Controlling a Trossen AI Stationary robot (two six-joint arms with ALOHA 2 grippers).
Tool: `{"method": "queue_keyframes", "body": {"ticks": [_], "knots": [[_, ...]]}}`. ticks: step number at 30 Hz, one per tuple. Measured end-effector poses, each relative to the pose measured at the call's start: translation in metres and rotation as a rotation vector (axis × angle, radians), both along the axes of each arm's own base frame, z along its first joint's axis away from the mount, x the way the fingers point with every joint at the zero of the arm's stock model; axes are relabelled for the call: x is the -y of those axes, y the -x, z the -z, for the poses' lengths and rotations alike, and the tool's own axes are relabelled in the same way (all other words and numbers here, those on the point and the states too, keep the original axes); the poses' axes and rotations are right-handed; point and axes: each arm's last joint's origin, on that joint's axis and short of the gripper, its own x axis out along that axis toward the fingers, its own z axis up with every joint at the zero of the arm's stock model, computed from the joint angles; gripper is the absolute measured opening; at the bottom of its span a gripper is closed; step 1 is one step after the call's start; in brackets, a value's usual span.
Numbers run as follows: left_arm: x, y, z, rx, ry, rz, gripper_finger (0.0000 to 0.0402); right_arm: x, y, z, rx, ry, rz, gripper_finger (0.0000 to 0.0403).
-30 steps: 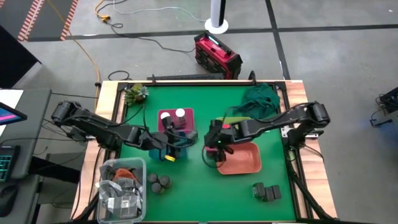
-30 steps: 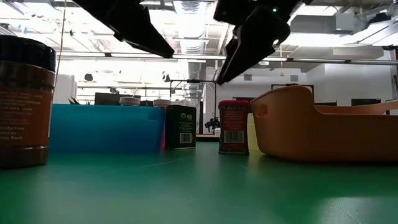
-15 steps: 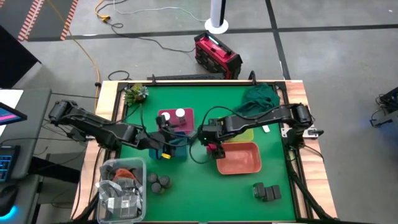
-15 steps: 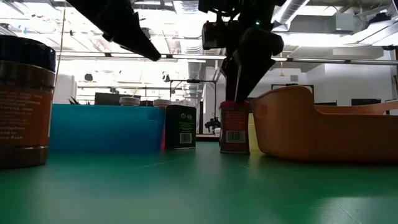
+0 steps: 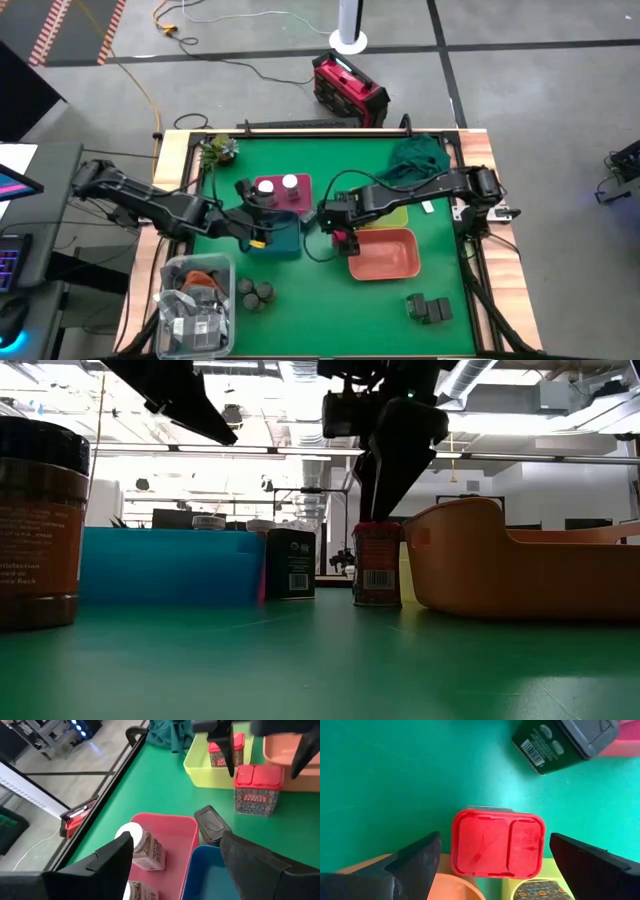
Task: Sort spices by type
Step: Put the red seasoning can into the yellow bin
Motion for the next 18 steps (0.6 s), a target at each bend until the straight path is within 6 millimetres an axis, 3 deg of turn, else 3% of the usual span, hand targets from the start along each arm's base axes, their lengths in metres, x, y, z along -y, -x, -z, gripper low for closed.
{"method": "queue_keyframes", "body": {"ticks": [9, 18], "knots": [[-0.005, 0.015, -0.013, 0.052, 0.027, -0.008, 0.0283, 0.002, -0.005, 0.014, -0.026, -0.042, 0.007, 0.0400], [-0.006, 0.022, -0.016, 0.056, 0.041, -0.016, 0.0283, 0.002, -0.012, 0.041, -0.102, -0.022, -0.049, 0.0398]]}}
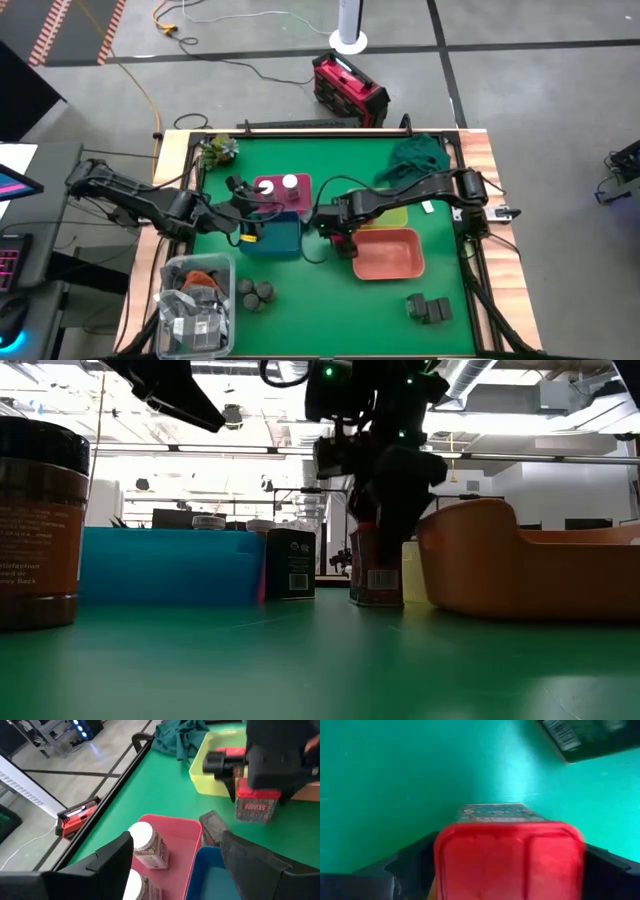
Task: Sort spices by type
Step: Put the red seasoning can into the yellow bin
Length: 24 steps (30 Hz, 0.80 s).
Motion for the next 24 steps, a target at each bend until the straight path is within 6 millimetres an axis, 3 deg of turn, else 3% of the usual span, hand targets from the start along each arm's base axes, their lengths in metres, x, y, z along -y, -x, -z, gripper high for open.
{"method": "queue_keyframes", "body": {"ticks": [10, 15, 24], "knots": [[-0.001, 0.002, 0.000, -0.012, -0.009, -0.012, 0.0283, 0.001, -0.003, -0.001, 0.033, 0.000, -0.002, 0.0327], [-0.001, 0.002, 0.000, -0.012, -0.010, -0.013, 0.0283, 0.002, -0.003, -0.003, 0.029, 0.006, -0.021, 0.0328], [-0.001, 0.002, 0.001, -0.009, -0.005, -0.019, 0.0283, 0.005, -0.009, -0.060, 0.050, 0.134, -0.023, 0.0330]]}}
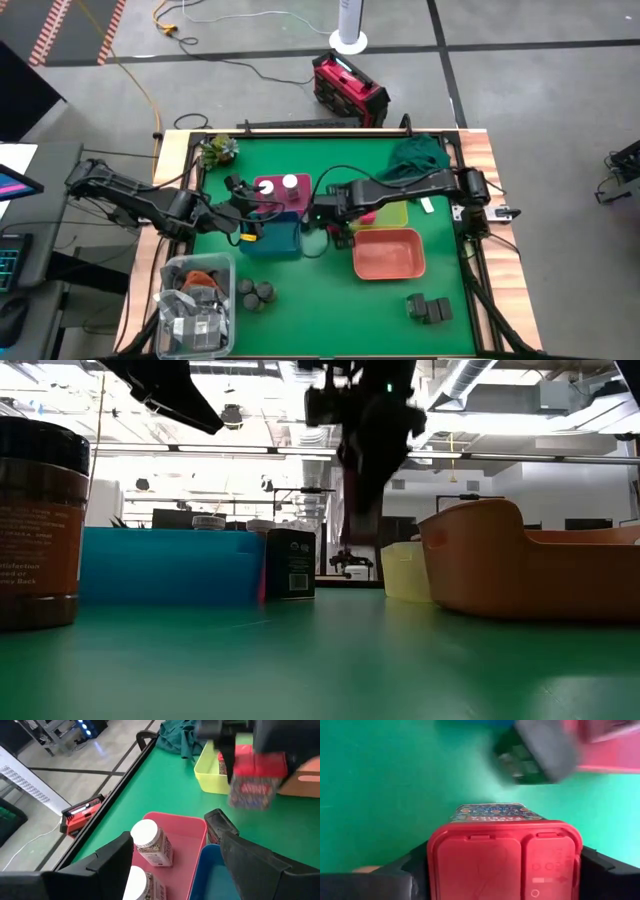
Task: Sort spices by type
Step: Put the red seasoning can into the yellow bin
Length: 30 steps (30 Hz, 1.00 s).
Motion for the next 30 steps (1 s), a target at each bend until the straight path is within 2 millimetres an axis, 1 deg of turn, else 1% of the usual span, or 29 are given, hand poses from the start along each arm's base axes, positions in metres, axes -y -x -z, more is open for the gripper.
{"method": "queue_keyframes", "body": {"ticks": [2, 4, 10, 13, 16, 20, 22, 27, 30], "knots": [[0.000, 0.000, 0.000, -0.003, 0.002, -0.002, 0.0283, 0.004, 0.006, -0.015, -0.014, 0.049, 0.017, 0.0330], [0.000, 0.001, 0.001, -0.005, 0.004, -0.006, 0.0283, 0.010, 0.015, -0.025, -0.029, 0.082, 0.037, 0.0332], [-0.001, 0.002, 0.002, -0.016, -0.013, -0.024, 0.0283, 0.029, 0.045, -0.058, -0.037, 0.085, 0.148, 0.0332], [-0.001, 0.002, 0.002, -0.017, -0.014, -0.024, 0.0283, 0.039, 0.061, -0.064, -0.043, 0.096, 0.204, 0.0332], [0.000, 0.003, 0.003, -0.028, -0.015, -0.023, 0.0283, 0.047, 0.080, -0.060, -0.075, 0.091, 0.255, 0.0332], [0.002, 0.003, 0.003, -0.025, -0.018, -0.015, 0.0283, 0.052, 0.106, -0.045, -0.135, 0.085, 0.316, 0.0332], [0.003, 0.004, 0.002, -0.022, -0.027, -0.017, 0.0283, 0.054, 0.116, -0.039, -0.133, 0.082, 0.337, 0.0332], [0.003, 0.004, 0.002, -0.027, -0.044, -0.020, 0.0283, 0.053, 0.135, -0.023, -0.052, 0.075, 0.344, 0.0333], [0.003, 0.004, 0.002, -0.027, -0.046, -0.021, 0.0283, 0.052, 0.143, -0.007, -0.038, 0.065, 0.324, 0.0336]]}}
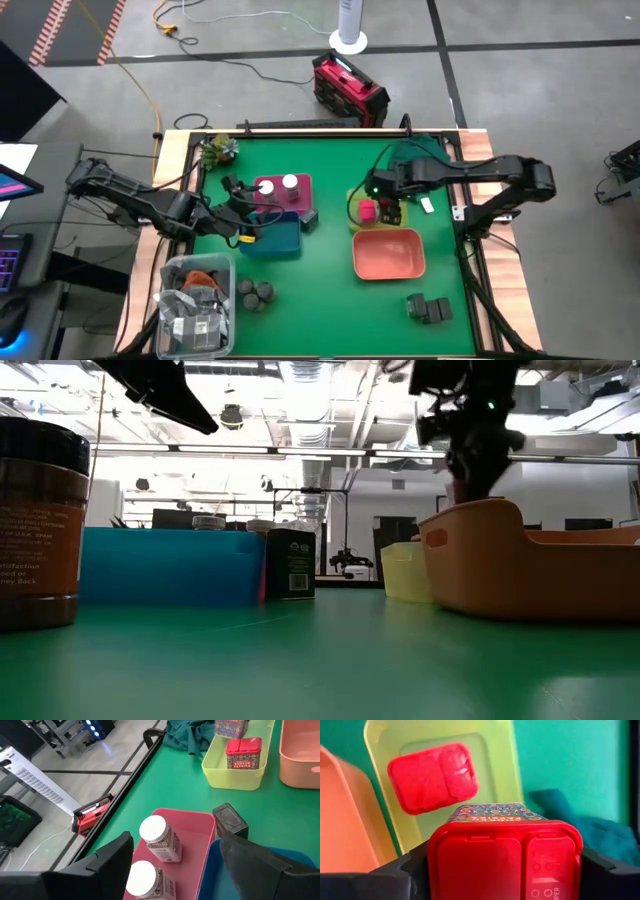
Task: Sort spices by type
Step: Put the red seasoning can into the yellow bin
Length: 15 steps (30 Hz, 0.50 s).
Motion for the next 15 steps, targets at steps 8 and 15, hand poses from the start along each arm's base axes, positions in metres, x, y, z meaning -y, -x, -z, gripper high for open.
{"method": "queue_keyframes", "body": {"ticks": [8, 15], "knots": [[0.000, 0.000, 0.000, 0.000, 0.000, 0.000, 0.0283, -0.003, 0.008, 0.035, 0.009, -0.074, -0.019, 0.0338], [0.000, 0.000, 0.000, 0.001, 0.003, 0.001, 0.0283, 0.001, 0.010, 0.041, 0.008, -0.076, 0.004, 0.0365]]}}
